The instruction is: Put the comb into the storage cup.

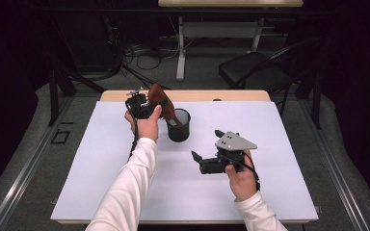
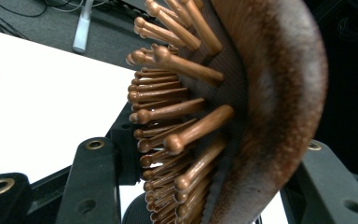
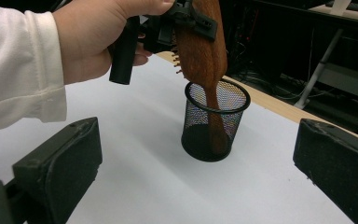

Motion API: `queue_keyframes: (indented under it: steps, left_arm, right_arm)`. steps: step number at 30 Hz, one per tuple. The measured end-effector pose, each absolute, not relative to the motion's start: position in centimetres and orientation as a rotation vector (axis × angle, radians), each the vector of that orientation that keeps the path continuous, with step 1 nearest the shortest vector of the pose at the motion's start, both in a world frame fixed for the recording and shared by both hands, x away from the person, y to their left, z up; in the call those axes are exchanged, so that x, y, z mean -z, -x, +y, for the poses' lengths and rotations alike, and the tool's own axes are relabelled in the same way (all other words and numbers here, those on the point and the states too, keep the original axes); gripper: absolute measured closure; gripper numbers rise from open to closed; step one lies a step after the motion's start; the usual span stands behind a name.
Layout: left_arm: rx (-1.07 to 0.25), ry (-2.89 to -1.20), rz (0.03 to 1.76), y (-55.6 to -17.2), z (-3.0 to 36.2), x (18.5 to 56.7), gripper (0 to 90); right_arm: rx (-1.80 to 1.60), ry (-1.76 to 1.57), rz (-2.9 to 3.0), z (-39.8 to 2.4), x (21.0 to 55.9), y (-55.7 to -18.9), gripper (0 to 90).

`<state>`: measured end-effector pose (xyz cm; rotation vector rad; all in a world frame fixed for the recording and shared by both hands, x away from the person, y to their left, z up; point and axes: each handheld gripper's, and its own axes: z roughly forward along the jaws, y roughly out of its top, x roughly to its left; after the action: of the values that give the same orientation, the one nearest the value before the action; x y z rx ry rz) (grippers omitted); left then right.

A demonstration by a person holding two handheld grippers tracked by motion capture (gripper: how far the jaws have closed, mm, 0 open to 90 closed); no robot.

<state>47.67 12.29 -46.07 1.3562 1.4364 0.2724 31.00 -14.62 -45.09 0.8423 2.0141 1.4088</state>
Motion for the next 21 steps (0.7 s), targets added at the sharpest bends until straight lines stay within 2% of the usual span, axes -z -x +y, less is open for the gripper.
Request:
queue_keyframes:
  steps: [21]
  left_arm:
    - [-0.3,-1.362,1.433,-47.56,12.49,46.28,45.9]
  right_arm:
    - [-1.404,-0.84,2.017,-14.55,45.11,-30.97,1.0]
